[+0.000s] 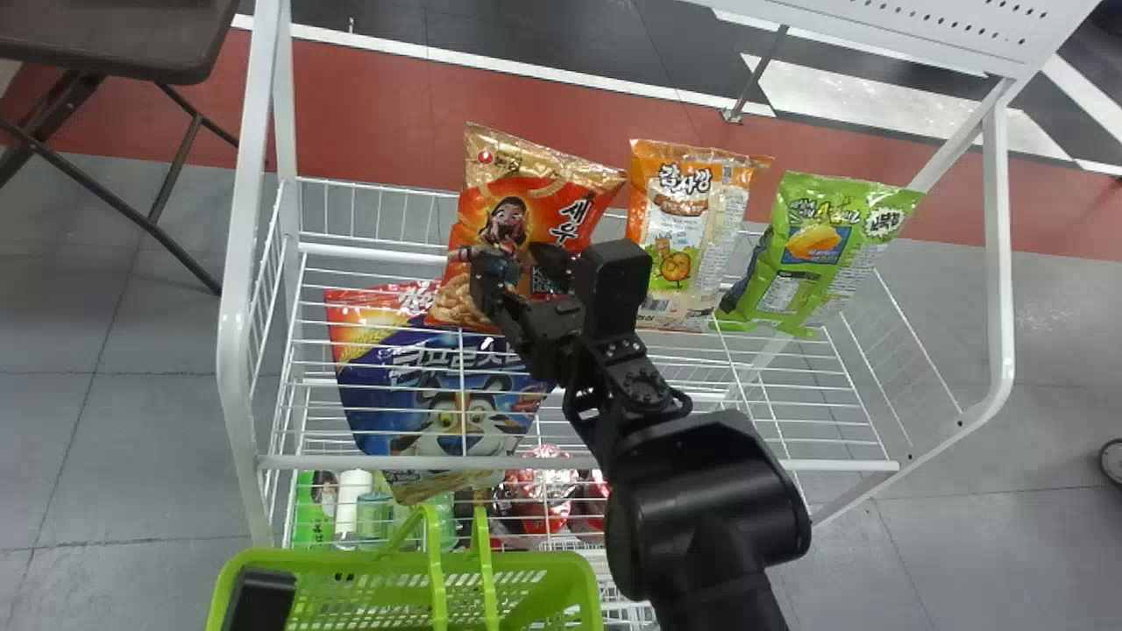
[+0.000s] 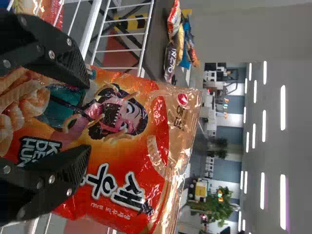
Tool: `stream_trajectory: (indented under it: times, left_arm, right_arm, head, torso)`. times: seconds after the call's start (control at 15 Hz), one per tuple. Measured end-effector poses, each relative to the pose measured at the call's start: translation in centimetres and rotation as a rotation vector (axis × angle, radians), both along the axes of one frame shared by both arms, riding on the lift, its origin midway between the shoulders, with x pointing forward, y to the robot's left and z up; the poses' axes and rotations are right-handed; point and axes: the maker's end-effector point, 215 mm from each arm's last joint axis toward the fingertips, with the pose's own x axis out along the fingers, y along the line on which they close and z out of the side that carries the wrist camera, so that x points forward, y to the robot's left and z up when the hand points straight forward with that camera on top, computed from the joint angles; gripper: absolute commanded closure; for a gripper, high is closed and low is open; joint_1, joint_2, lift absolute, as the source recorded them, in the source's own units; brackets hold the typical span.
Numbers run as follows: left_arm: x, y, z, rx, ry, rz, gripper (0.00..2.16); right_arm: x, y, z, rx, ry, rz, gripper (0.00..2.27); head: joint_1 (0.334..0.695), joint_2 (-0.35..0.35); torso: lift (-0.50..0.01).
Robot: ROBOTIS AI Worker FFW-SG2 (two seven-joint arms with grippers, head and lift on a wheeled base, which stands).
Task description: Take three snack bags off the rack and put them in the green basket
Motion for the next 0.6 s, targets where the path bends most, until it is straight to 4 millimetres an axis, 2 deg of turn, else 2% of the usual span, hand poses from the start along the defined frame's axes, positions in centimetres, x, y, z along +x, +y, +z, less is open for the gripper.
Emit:
stream_trajectory:
  times: [0.27,0.4,0.6]
  left_arm:
    - [0.0,0.1,-0.1,0.003,0.001,0.002,1.45]
    - [0.0,0.1,-0.1,0.006,0.002,0.003,1.45]
    - [-0.2,0.3,-0.1,0.011,0.013,-0.001,1.45]
  right_arm:
    - [-0.9,1.2,1.1,0.029,-0.025,0.073,2.2]
    - [-2.4,1.8,2.5,0.04,-0.05,0.107,2.2]
    - [-5.6,2.3,5.4,0.067,-0.071,0.159,2.2]
  head:
    - [0.695,-0.35]
    - [0.695,-0.35]
    - [0.695,-0.35]
  torso:
    - [-0.026]
    - [-0.026]
    - [-0.026]
